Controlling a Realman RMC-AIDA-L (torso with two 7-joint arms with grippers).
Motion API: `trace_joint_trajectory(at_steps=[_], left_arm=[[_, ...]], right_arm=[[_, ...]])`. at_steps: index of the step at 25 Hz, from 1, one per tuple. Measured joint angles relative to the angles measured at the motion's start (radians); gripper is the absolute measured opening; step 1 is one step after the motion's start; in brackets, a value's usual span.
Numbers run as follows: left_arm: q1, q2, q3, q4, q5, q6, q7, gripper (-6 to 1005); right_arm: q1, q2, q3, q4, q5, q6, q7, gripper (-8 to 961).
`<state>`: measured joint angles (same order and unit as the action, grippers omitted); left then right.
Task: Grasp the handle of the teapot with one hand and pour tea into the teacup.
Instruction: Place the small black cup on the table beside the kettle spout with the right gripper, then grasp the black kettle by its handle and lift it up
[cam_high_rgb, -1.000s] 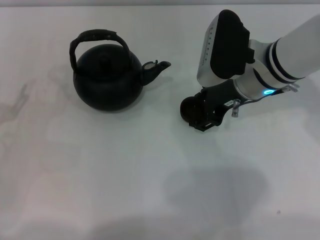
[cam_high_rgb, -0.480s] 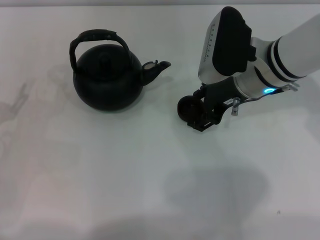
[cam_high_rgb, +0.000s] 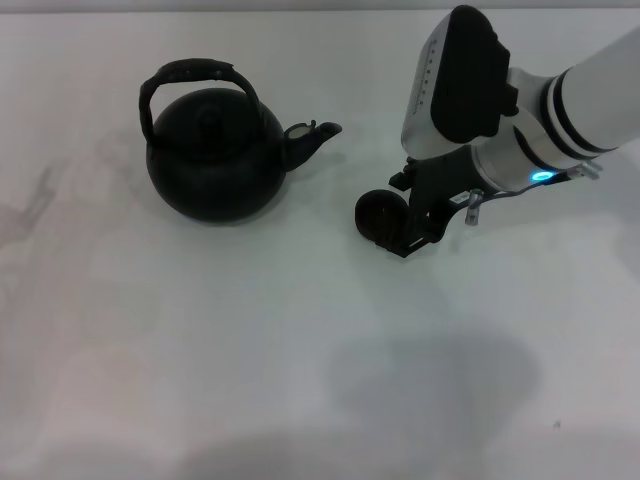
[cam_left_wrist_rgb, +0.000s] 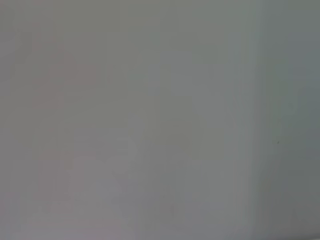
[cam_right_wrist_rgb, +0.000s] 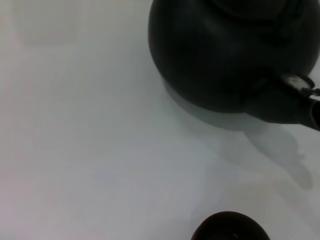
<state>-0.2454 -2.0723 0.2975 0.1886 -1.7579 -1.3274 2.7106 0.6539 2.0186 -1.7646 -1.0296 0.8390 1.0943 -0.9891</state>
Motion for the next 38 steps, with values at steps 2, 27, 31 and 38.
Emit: trace_joint_trajectory(at_steps=[2, 27, 31, 38], left_arm=[[0.002, 0.000, 0.000, 0.000, 0.000, 0.000, 0.000, 881], [-0.004, -0.001, 0.155, 0.036, 0.069, -0.062, -0.050, 882], [-0.004, -0.001, 0.252, 0.110, 0.096, -0.063, -0.161, 882], [-0.012, -0.001, 0.324, 0.199, 0.116, -0.054, -0.282, 881]], right_arm=[[-0.001, -0.002, 0.009, -0.003, 0.001, 0.005, 0.000, 848], [-0.265, -0.005, 0.358, -0.297, 0.044, 0.089, -0.157, 849], [-0.311, -0.004, 0.377, -0.284, 0.087, 0.020, -0.199, 849], [-0.321, -0.004, 0.396, -0.213, 0.131, -0.014, -0.232, 848]])
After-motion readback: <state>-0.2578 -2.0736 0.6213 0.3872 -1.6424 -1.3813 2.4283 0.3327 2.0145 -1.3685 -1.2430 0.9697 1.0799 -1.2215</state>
